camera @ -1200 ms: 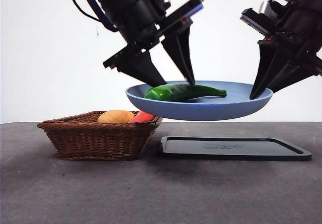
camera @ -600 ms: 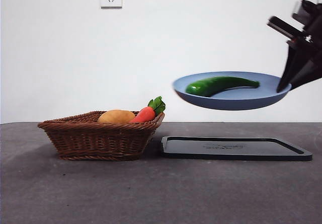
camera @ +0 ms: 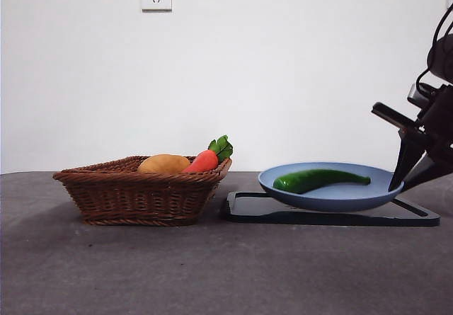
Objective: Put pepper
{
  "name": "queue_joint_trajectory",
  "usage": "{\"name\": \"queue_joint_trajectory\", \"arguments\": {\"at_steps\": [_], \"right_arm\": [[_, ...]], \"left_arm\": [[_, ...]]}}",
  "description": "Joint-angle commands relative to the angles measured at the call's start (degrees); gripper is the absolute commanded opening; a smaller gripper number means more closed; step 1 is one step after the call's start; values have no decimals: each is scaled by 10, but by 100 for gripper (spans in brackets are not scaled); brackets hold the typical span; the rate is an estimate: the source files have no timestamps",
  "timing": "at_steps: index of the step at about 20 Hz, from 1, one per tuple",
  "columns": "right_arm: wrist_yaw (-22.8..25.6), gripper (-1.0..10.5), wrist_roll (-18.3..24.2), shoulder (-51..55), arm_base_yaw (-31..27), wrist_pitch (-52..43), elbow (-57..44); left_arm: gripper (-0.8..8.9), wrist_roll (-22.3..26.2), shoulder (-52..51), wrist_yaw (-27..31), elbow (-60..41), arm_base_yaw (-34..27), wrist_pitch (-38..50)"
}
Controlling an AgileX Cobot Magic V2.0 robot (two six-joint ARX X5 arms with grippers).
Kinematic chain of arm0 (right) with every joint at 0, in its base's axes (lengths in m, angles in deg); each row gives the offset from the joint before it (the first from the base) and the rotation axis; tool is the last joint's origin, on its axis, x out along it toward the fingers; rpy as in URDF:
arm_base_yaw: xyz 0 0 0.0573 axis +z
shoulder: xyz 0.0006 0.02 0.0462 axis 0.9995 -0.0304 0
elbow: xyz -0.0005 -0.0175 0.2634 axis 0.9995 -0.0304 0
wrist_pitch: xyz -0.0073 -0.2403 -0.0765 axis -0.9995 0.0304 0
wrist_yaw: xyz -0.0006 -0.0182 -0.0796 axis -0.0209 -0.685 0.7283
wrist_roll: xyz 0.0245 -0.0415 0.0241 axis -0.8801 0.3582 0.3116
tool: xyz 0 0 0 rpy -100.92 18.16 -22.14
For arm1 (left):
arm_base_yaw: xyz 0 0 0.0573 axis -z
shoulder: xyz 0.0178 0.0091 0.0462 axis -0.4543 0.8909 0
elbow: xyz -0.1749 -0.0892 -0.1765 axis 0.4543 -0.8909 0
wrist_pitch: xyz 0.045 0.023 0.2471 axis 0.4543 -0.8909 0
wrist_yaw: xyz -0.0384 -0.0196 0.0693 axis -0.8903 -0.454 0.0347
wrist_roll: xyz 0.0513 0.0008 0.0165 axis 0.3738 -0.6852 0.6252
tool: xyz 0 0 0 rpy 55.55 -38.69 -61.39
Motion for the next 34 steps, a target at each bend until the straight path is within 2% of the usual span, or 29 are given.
{"name": "queue_joint_trajectory", "arguments": {"at_steps": [1, 5, 11, 17, 19, 23, 27, 32, 33, 34], "right_arm": [[-3, 6, -3, -23, 1, -1, 11], [-4, 9, 2, -25, 1, 0, 11], [-7, 158, 3, -5, 0, 15, 11], [-7, 157, 43, 135, -3, 66, 11], [-7, 157, 79, 215, 0, 121, 11], [-7, 155, 129, 366, 41, 242, 11], [-7, 154, 134, 491, 109, 327, 11], [-7, 149, 134, 576, 172, 432, 11], [-7, 125, 134, 582, 177, 446, 11], [-7, 78, 139, 586, 179, 455, 11]], "left_arm": [[247, 7, 4, 12, 11, 5, 3], [247, 7, 4, 13, 11, 5, 4], [247, 9, 4, 13, 11, 5, 3], [247, 10, 4, 15, 11, 5, 3], [247, 22, 4, 28, 11, 5, 1], [247, 24, 5, 43, 11, 5, -5], [246, 24, 5, 42, 11, 5, -20], [243, 24, 5, 42, 11, 5, -54], [226, 24, 5, 43, 11, 5, -61], [167, 24, 5, 43, 11, 5, -66]]}}
